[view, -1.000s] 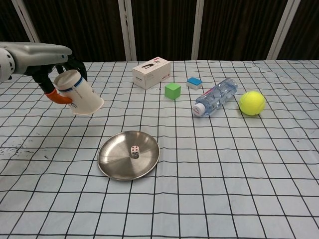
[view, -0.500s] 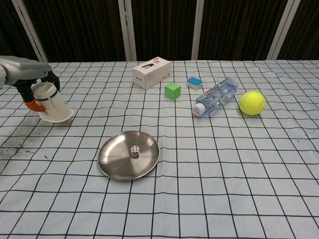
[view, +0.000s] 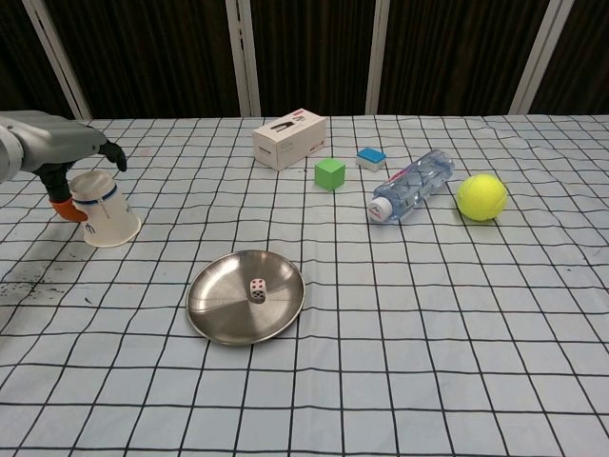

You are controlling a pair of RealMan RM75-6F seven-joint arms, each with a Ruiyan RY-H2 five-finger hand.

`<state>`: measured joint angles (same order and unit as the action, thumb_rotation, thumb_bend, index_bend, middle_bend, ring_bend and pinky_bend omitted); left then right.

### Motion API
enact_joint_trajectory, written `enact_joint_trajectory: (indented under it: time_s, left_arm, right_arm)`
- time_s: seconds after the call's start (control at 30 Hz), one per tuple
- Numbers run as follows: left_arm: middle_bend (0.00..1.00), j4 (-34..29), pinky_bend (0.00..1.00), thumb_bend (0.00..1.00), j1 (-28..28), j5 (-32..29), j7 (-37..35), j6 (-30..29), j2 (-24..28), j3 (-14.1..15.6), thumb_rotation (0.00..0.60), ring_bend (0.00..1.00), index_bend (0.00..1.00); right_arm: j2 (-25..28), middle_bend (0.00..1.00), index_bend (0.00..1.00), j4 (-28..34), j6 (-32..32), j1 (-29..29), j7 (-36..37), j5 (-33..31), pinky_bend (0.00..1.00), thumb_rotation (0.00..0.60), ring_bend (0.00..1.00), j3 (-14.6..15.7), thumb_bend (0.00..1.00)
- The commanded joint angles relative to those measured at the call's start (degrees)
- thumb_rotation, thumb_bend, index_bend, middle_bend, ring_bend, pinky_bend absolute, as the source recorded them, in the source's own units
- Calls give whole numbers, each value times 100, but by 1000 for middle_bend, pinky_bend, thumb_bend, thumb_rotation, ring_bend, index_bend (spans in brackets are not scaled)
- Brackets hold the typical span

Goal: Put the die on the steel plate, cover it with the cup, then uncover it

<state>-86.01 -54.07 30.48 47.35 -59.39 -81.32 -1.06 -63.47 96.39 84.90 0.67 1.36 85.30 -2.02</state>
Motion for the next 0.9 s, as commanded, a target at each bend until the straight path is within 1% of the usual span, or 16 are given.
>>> enact_joint_trajectory:
  time_s: [0.03, 0.13, 0.17, 0.2, 0.23, 0.27, 0.3, 0.33, 0.37, 0.4, 0.43, 0.47, 0.53, 0.67, 0.9]
  left_arm:
    - [0, -318, 108, 215, 121, 357, -176, -142, 172, 49, 600, 0, 0]
    - [0, -890, 93, 180, 344, 792, -475, -434, 455, 93, 600, 0, 0]
    - [0, -1252, 92, 179, 524, 1049, -723, -676, 603, 108, 600, 0, 0]
    - [0, -1612, 93, 179, 751, 1390, -995, -991, 749, 162, 600, 0, 2]
    - [4, -1938, 93, 179, 1027, 1804, -1230, -1390, 894, 288, 600, 0, 9]
    - [12, -2181, 93, 182, 1360, 2296, -1404, -1917, 1011, 485, 600, 0, 23]
    - [22, -2281, 94, 188, 1671, 2801, -1514, -2419, 1070, 705, 600, 0, 45]
    - [31, -2291, 94, 191, 1844, 3042, -1559, -2695, 1087, 821, 600, 0, 64]
    - [39, -2238, 94, 195, 2201, 3448, -1648, -3235, 1076, 1033, 600, 0, 87]
    - [45, -2112, 94, 198, 2490, 3769, -1736, -3644, 1017, 1193, 600, 0, 110]
    - [50, -1943, 95, 199, 2735, 4001, -1824, -3942, 949, 1324, 600, 0, 124]
    - [52, -1780, 94, 200, 2949, 4105, -1907, -4136, 891, 1426, 600, 0, 131]
    - [55, -1511, 94, 204, 3254, 4190, -2123, -4327, 803, 1522, 600, 0, 141]
    - [56, -1157, 94, 248, 3578, 4227, -2583, -4393, 707, 1519, 600, 0, 151]
    - [67, -947, 94, 251, 3662, 4415, -3001, -4134, 744, 1478, 600, 0, 153]
  right_arm:
    - [9, 137, 120, 7, 23, -12, 5, -9, 30, 600, 95, -9, 131]
    - [26, 137, 120, 20, 60, -28, 15, 8, 30, 600, 96, -9, 132]
    - [36, 137, 120, 22, 79, -36, 25, 10, 31, 600, 95, -13, 132]
    - [48, 137, 120, 24, 98, -43, 34, 12, 32, 600, 95, -17, 131]
    - [59, 137, 120, 26, 112, -49, 43, 14, 32, 600, 95, -21, 131]
    - [68, 137, 120, 28, 133, -55, 47, 12, 32, 600, 95, -29, 131]
    - [77, 137, 120, 30, 153, -63, 43, 12, 31, 600, 95, -35, 131]
    - [81, 137, 120, 32, 165, -67, 39, 13, 30, 600, 95, -38, 131]
    - [90, 137, 120, 41, 187, -76, 32, 21, 30, 600, 95, -40, 132]
    - [96, 137, 120, 54, 200, -81, 25, 30, 31, 600, 96, -38, 132]
    - [103, 137, 120, 67, 212, -85, 17, 46, 32, 600, 96, -34, 131]
    - [110, 137, 120, 80, 230, -90, 9, 65, 31, 600, 96, -32, 131]
    - [112, 137, 120, 89, 254, -93, -30, 96, 30, 600, 95, -29, 131]
    - [118, 137, 120, 121, 288, -107, -110, 118, 30, 600, 95, -23, 131]
    - [120, 137, 120, 103, 304, -104, -192, 150, 31, 600, 95, -21, 131]
